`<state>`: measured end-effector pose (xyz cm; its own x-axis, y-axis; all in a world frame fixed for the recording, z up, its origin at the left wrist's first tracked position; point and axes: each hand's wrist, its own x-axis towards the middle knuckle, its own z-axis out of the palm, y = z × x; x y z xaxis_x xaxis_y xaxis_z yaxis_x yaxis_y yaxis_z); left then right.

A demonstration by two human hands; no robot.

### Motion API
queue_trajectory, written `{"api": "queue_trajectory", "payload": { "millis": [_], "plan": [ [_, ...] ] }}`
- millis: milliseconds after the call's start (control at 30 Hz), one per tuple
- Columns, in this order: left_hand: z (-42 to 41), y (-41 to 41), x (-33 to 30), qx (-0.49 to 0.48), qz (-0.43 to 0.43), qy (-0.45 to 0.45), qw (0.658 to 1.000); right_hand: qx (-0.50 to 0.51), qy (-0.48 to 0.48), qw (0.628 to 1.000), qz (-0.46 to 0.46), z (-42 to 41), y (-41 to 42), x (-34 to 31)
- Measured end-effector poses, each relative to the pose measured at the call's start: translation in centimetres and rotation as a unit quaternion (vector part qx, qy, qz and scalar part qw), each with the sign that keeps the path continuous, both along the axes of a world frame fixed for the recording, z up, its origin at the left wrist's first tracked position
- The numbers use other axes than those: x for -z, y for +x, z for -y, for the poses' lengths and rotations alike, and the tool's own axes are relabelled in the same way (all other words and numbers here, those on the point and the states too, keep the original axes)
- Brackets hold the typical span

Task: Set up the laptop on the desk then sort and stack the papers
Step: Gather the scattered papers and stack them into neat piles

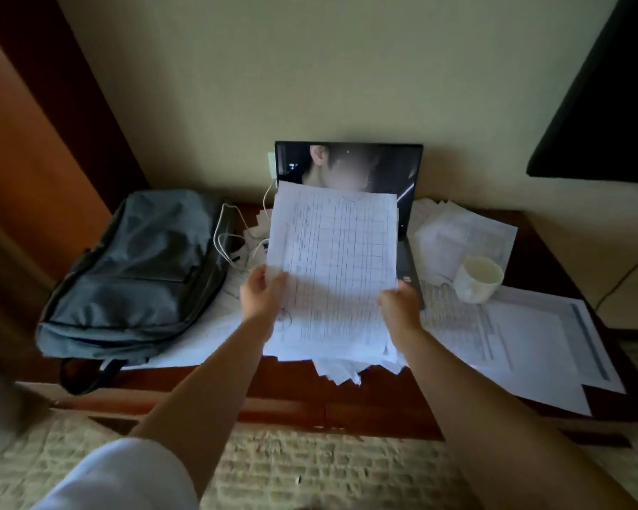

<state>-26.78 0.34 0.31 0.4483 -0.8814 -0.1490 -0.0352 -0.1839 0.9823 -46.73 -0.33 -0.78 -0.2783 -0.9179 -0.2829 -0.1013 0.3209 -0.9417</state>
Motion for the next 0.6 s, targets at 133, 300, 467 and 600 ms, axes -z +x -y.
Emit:
{"api": "queue_trajectory", "payload": {
  "millis": [133,300,467,600],
  "plan": [
    [1.0,1.0,-2.2,0.040,0.038,-0.101,0.993,0.027,-0.052,0.998,0.027,0.4,0.9,-1.5],
    [0.3,1.9,0.9,0.078,0.099,-0.044,0.991,0.034,-0.049,0.998,-0.021,-0.3,2.2,1.3],
    [0.4,1.0,1.2,0.129,0.142,-0.046,0.980,0.061,-0.072,0.995,-0.038,0.2,4.2,1.8],
    [0.4,1.1,1.6,0.131,0.099,-0.031,0.986,0.107,-0.069,0.991,-0.050,0.2,5.1,2.6]
  ]
}}
